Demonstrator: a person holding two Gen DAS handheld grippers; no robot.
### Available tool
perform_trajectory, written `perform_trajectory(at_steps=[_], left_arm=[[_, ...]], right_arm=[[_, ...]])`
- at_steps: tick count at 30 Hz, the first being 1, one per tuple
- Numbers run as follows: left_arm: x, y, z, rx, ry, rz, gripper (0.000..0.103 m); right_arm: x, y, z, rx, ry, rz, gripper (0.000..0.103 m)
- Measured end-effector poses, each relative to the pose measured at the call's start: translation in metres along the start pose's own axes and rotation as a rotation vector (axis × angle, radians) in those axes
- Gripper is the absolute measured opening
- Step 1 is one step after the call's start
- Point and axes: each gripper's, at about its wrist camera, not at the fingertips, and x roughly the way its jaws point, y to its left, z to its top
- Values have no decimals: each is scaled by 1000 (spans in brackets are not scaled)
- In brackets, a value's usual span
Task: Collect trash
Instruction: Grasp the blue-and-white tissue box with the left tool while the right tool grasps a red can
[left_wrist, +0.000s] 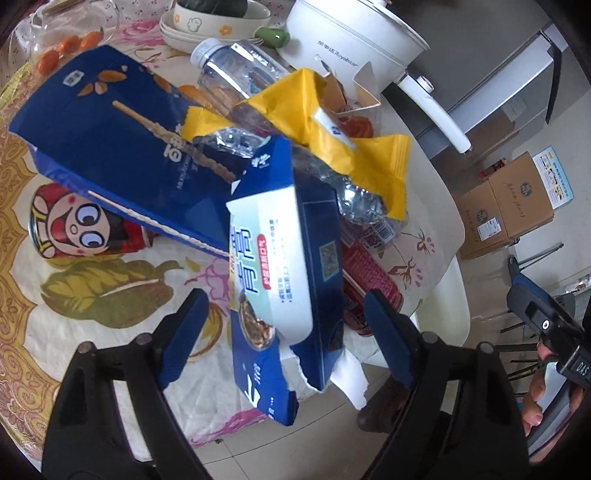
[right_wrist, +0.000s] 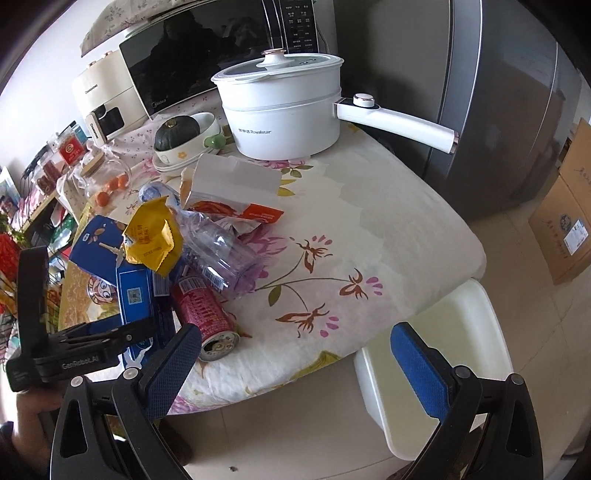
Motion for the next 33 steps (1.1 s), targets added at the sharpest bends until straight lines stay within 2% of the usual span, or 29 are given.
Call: perform_trajectory(at_steps=[2,3,7,10,17,24,27,30,32,33], left_arm=[[2,4,1,-24,-4,-32,75],[1,6,1,-32,-7,-49,68],[-4,12,-5,-35,-10,-71,50],[-14,15,-9,-28,-17,-87,44],[-37,23,-27,27,-30,-87,38],[-60,47,-44,40,-53,-52,37],[-68,58,-48,29,-64,-43,37],[-75,71,-53,7,-70,-42,37],[-77,78,-54,-8,-71,-35,37],[-78,82,-54,-14,-70,-31,37]], right_arm=[[2,1,1,-1,4,1,103],[3,1,1,-2,5,-1,103],[5,0,1,5,7,-11,103],[8,-2,0,22,16,-9,103],[29,11,-2,19,58,32,103],[74,58,-14,-104,164,104,101],[92,70,-17,-115,196,131,97],[109,76,-20,-104,229,153,89],[119,74,-21,-81,247,162,79],[120,74,-21,-75,235,163,79]])
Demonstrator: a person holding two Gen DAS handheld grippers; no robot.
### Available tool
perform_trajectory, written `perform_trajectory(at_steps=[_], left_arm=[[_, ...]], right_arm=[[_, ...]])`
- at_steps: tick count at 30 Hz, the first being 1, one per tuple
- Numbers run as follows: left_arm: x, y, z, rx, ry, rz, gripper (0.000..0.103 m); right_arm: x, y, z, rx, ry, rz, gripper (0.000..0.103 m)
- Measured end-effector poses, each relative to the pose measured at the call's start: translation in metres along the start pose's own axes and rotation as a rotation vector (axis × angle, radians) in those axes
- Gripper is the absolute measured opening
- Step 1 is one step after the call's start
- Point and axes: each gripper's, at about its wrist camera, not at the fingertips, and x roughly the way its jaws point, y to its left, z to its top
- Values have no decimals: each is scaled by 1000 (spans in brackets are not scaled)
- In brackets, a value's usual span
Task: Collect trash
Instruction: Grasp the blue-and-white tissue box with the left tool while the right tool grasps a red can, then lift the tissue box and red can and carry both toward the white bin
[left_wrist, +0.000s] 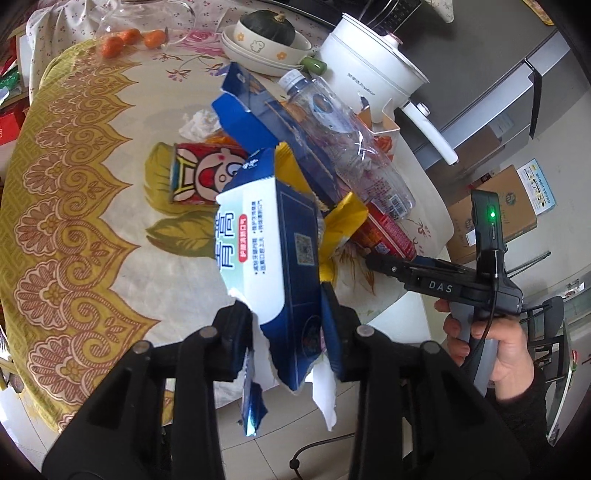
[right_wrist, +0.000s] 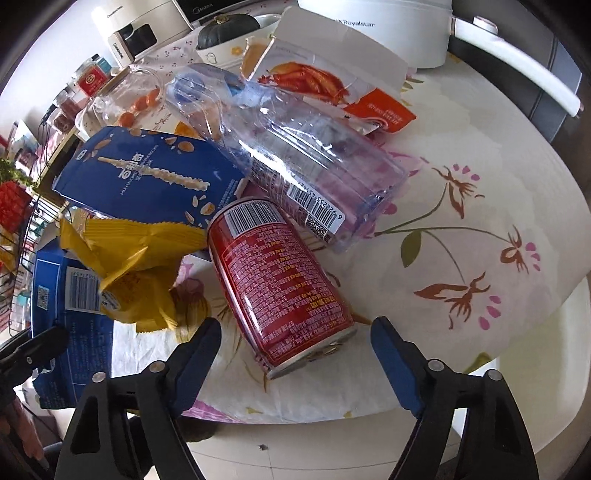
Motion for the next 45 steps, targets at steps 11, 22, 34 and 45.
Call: perform_trajectory(at_steps=[11,22,34,45], left_arm=[[10,12,-9,-8,82,46,43],[-1,17,-16,10,76,54,39],[-25,15,-13,6,-42,42,36],[-33,0,-6,18,-93,20,36]], right_arm=[[-20,-3,0,-5,-36,15,60],[-48,-6,-7,-6,-87,13,58],[-73,-22,-14,38,-147,8,54],[-90,-33,-17,60,-184,7,54]])
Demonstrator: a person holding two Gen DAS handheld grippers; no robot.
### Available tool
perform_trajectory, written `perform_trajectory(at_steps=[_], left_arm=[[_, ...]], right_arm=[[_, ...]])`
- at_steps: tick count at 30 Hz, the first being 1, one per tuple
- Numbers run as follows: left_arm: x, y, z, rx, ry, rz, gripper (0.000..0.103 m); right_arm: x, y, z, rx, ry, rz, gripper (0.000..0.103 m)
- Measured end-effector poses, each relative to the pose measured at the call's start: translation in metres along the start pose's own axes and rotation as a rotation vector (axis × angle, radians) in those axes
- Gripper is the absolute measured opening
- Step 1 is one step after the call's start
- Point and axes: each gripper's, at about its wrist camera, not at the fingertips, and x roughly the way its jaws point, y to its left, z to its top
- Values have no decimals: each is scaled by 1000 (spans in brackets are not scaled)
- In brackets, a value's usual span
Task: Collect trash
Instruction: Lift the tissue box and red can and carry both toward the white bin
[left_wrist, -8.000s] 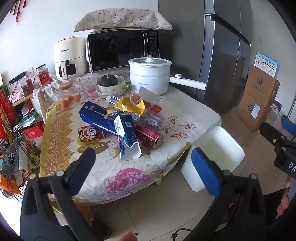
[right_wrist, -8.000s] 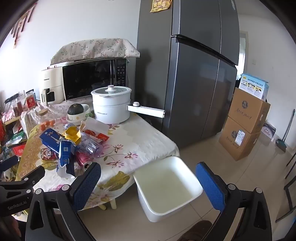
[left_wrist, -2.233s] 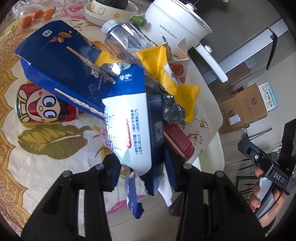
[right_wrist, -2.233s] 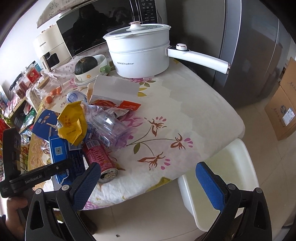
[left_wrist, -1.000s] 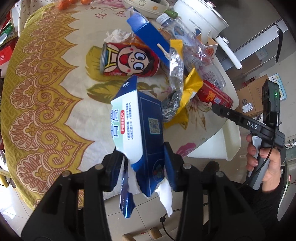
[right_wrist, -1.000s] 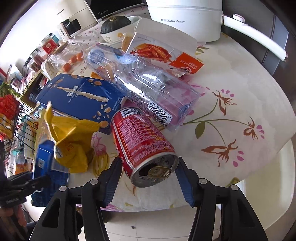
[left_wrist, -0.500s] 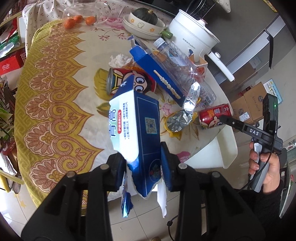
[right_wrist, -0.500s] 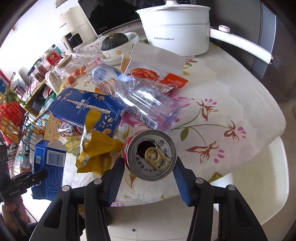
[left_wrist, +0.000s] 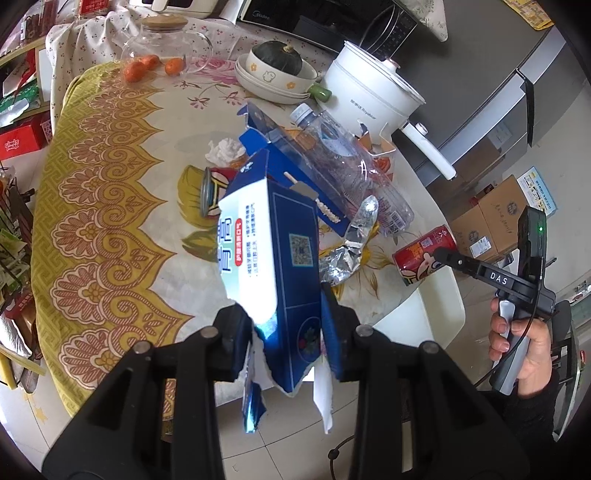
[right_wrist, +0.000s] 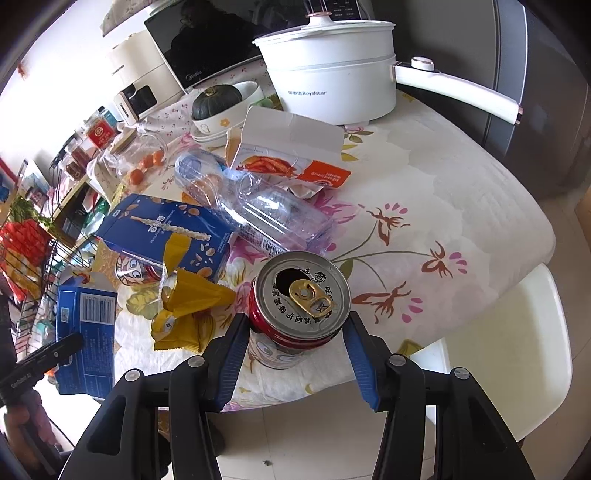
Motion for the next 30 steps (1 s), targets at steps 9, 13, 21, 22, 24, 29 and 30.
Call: perform_trajectory(at_steps=[9,13,21,22,24,29,30], left_arm=[[-2,-46,12,73,-46,-65,36],[4,-69,14,108,-49,-96,36],[30,-129,13,182,-16,-178,36],[33,-137,12,192,-10,-190,36],[44,-157,9,216,7,-215,36],[79,-207,-6,287,65,-261,36],[87,-217,-10,300,80,-268,36]], right_arm=[[-29,-18,0,24,-49,1,54],[-44,-30,-2,36,-67,0,54],[-75,-70,-19,74,-92,-39,54],[-79,-78,-23,83,-94,-47,54],[-87,-94,-30,109,-98,-65,54],[-102,-140,-48,179,-96,-115,54],[-104,-149,-52,192,-95,-126,54]])
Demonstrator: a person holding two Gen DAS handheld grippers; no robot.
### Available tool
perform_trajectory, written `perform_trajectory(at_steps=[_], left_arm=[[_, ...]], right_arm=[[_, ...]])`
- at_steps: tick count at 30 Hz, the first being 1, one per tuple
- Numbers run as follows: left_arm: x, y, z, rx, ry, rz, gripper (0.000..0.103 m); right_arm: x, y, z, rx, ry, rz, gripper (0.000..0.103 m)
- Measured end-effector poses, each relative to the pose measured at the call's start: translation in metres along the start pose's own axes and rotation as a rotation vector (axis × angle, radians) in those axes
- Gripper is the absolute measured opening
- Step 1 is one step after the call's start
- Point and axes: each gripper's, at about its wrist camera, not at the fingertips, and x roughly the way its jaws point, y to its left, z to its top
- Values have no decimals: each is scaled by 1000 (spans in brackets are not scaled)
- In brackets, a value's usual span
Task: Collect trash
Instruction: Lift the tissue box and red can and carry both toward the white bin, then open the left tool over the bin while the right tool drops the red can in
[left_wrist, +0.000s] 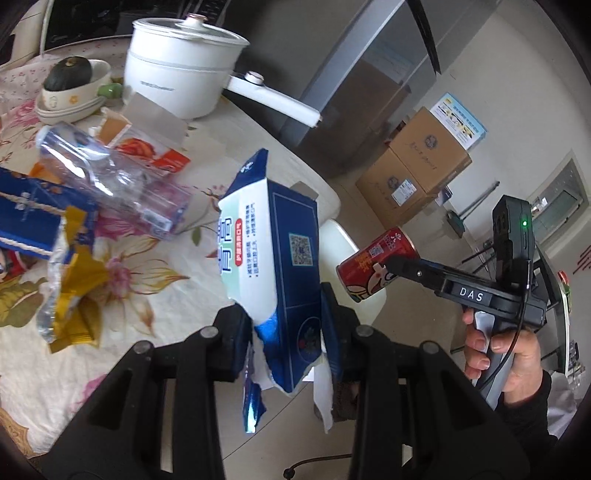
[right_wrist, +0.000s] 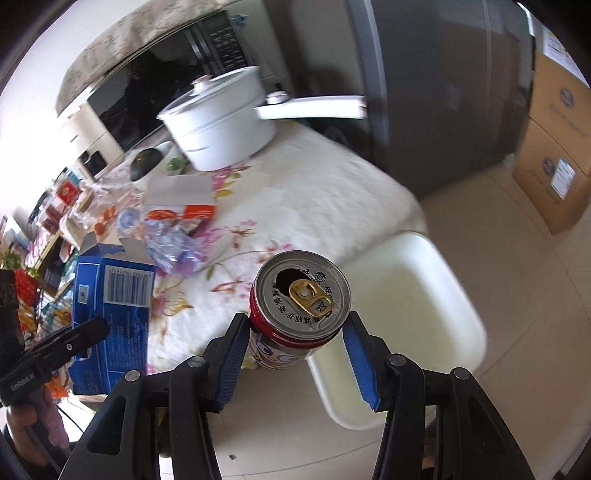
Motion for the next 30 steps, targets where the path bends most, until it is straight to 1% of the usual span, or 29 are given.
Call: perform_trajectory(at_steps=[6,11,14,17,21,23,24,25,27,30], left_arm=[[65,-39,-2,54,75,-43,36],[116,-63,-2,89,100,-72,36],[139,-70,-1,106,110,-68,36],[158,-69,-2,109,114,-50,37],[177,-63,-5,113,114,-12,37],[183,-62,-6,126,111,14,42],[184,-61,-5,134,102,44,51],[185,-61,-5,136,100,61,63],[181,-57,-5,133,88,102,74],[173,-51,-4,124,91,123,78]], right_arm=[[-5,-61,-16,66,18,-71,54],[-3,-108,-28,123,39,-126,54],[3,-129,-33,137,61,-155,54],[11,-145,-35,146,83,-174,54],[18,-153,-34,144,98,-188,54],[20,-153,-32,142,101,-191,54],[20,-153,-32,140,102,-192,54],[20,-155,-31,139,101,-194,54],[21,-156,-29,135,99,-200,54],[22,-155,-29,132,100,-211,54]])
